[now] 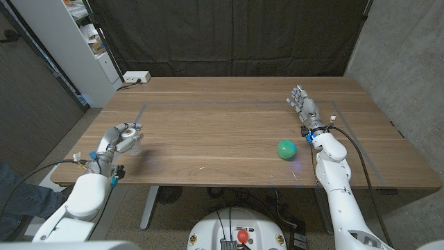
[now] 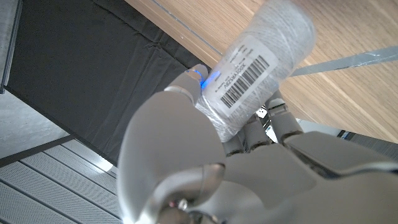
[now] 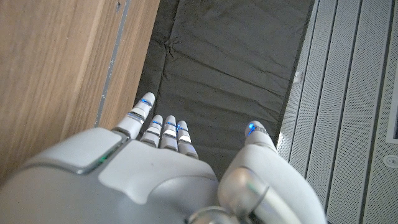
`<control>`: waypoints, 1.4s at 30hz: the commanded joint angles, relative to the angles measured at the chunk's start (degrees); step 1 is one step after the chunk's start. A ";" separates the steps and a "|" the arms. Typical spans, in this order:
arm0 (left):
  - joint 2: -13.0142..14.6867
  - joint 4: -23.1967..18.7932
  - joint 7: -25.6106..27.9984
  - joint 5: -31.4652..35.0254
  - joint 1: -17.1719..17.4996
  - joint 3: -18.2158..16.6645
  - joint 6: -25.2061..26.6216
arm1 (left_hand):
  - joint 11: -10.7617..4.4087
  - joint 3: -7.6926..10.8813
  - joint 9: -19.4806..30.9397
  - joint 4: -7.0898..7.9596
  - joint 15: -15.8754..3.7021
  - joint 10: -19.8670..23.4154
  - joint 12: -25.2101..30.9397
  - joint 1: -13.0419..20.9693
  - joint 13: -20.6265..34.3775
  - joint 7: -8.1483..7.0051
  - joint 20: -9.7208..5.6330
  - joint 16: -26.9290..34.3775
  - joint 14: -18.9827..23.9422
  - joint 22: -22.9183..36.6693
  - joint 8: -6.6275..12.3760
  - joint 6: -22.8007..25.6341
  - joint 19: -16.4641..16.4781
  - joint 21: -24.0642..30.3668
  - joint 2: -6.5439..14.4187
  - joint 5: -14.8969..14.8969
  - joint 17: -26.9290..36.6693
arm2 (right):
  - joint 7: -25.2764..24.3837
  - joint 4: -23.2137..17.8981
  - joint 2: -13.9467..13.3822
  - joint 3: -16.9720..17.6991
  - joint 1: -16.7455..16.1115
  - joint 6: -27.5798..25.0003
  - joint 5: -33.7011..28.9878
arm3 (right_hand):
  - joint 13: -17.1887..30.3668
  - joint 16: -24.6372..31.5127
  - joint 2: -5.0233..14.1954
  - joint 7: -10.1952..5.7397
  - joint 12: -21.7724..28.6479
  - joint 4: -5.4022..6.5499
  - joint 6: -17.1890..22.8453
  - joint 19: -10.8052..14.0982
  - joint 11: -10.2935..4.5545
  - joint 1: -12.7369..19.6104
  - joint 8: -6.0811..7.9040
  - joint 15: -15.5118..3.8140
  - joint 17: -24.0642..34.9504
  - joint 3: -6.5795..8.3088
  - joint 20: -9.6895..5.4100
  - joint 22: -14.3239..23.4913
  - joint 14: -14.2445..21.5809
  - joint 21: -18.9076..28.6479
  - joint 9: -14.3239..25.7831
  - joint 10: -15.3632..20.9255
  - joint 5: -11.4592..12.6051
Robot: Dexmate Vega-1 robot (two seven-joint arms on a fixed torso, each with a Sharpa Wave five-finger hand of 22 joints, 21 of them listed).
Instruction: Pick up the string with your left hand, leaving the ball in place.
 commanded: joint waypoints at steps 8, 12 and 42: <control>0.76 -3.42 -1.74 0.95 -0.48 -0.51 1.48 | 0.21 0.87 0.68 0.47 -0.88 1.18 0.32 3.92 1.18 0.04 -0.20 0.34 2.48 0.19 0.83 1.06 -0.04 1.36 4.22 1.01 0.63 | -0.39 0.64 0.02 0.11 0.54 0.39 0.27 | 0.11 0.33 0.00 0.01 0.40 -0.11 0.67 0.45 0.09 0.08 0.41 0.22 0.22 -0.21 0.33 0.32 0.58 0.16 0.21 0.20 0.32; 0.87 -3.74 -2.41 0.68 -0.58 -0.69 1.40 | 0.91 0.97 0.88 0.45 -0.88 1.33 0.36 3.92 1.57 0.09 -0.17 0.31 2.54 0.21 0.97 1.10 -0.15 1.76 4.19 1.20 0.80 | -0.39 0.48 -0.02 0.17 0.56 0.36 0.35 | 0.11 0.33 -0.01 0.04 0.40 -0.12 0.72 0.45 0.08 0.08 0.42 0.24 0.22 -0.23 0.35 0.32 0.62 0.16 0.21 0.24 0.33; 2.48 -9.61 -5.03 3.99 -1.01 -0.40 3.48 | 1.24 1.33 2.07 0.42 -0.72 2.09 0.51 3.93 4.05 0.33 -0.45 0.78 3.52 0.23 1.90 1.90 -0.19 4.53 3.91 2.19 2.18 | -0.44 0.13 -0.66 0.76 0.76 0.62 0.91 | 0.12 0.32 0.13 0.00 0.41 -0.17 0.99 0.48 0.05 0.09 0.44 0.18 0.22 -0.33 0.34 0.32 0.80 0.15 0.20 0.51 0.39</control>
